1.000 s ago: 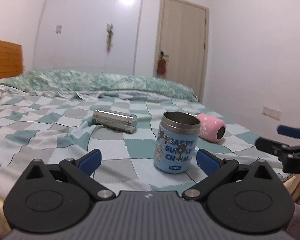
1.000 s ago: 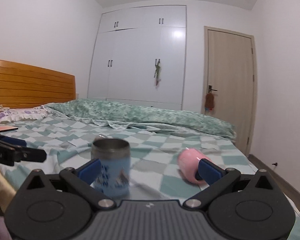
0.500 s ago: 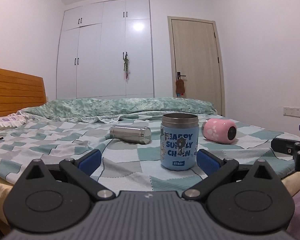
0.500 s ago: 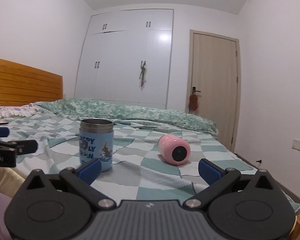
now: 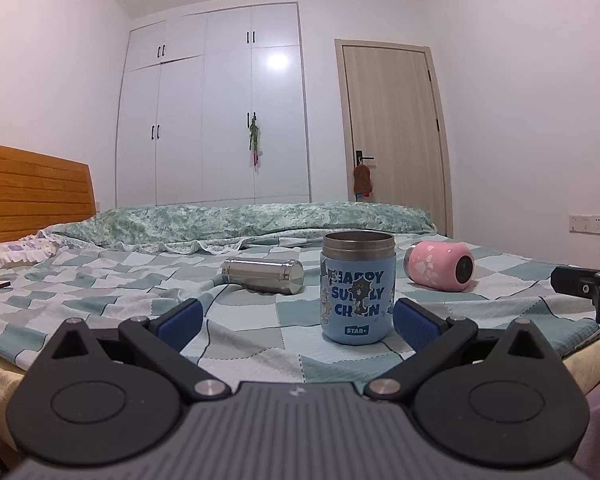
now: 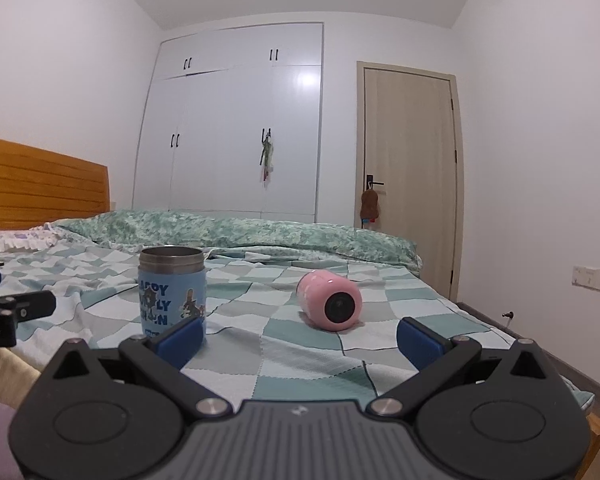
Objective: Flip cup upright
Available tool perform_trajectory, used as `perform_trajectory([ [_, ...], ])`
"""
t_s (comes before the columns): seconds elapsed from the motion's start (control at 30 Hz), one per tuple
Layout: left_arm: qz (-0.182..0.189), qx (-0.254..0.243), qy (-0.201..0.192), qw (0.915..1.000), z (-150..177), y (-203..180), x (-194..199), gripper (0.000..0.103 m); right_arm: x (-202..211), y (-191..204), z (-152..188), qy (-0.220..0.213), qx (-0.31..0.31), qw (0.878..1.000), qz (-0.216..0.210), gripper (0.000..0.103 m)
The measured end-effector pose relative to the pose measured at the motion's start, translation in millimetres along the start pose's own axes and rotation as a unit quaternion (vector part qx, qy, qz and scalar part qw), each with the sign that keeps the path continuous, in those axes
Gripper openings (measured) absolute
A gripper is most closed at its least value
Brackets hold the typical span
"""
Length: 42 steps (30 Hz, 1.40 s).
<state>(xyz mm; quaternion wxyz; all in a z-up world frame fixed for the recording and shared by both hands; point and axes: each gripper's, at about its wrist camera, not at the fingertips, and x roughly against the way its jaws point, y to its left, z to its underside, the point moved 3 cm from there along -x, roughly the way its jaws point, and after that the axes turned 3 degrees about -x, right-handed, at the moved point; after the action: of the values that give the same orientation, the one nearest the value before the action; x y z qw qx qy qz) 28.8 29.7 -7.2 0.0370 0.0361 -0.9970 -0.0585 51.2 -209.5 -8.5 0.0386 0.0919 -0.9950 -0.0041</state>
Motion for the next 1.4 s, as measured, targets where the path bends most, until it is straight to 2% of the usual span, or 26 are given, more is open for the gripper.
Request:
perform_trajectory([
  [0.9,0.005,0.006,-0.003,1.0000,-2.2,0.6,3.7,0.103,-1.5,1.9,1.4,-0.004,0.002,1.000,0.001,0.103],
  [1.4,0.000,-0.009,0.008,0.9999,-2.2,-4.9,-0.6,0.103,-1.9,1.9,2.0,-0.004,0.003,1.000,0.001,0.103],
])
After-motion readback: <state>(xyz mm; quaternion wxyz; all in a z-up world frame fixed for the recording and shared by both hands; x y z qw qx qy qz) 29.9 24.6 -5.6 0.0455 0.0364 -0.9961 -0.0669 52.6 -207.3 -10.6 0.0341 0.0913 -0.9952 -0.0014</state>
